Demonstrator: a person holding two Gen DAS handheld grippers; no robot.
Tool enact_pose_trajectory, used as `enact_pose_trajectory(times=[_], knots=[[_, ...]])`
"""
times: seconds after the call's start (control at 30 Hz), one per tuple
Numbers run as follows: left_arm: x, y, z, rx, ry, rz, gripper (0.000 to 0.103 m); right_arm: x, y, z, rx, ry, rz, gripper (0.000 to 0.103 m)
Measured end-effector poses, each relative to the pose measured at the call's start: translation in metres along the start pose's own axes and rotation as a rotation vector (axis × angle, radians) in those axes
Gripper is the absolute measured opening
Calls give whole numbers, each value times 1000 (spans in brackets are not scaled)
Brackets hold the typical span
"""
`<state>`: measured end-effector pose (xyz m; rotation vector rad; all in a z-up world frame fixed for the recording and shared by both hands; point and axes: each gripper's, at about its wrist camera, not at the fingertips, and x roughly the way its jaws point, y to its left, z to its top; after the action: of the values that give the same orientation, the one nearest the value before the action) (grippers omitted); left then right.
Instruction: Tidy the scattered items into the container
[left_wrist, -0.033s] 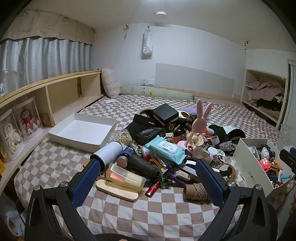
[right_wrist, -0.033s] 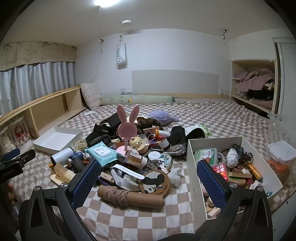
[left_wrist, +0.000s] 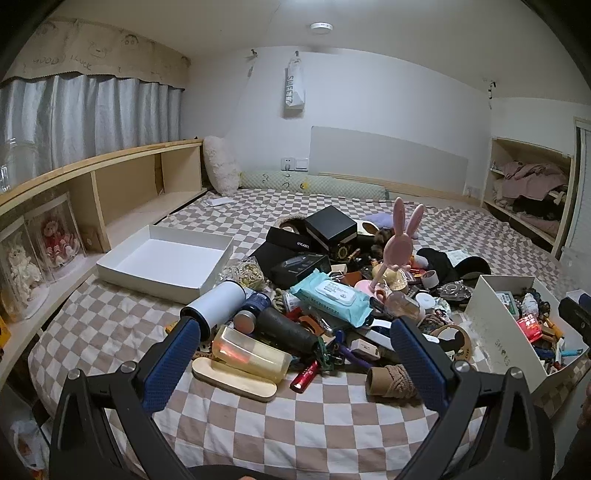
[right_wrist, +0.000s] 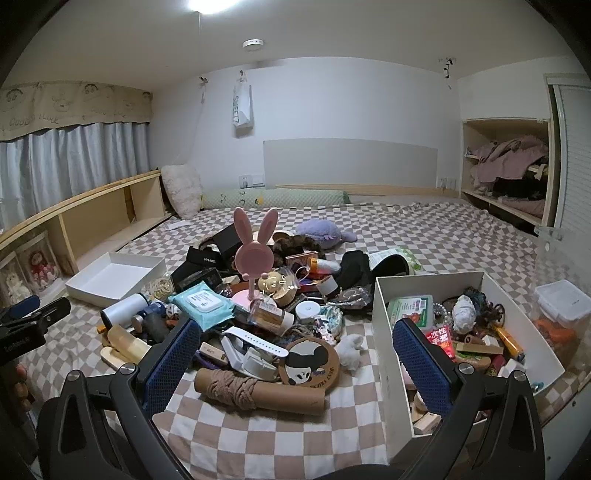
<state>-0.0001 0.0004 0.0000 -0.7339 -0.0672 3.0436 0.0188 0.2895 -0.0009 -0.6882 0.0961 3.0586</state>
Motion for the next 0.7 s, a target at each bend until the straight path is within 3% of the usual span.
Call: enact_pose_trajectory(times=[0.7], knots=[[10,-3,-3,22,14,8,103,5,2,-6,-4,18,-1,103]])
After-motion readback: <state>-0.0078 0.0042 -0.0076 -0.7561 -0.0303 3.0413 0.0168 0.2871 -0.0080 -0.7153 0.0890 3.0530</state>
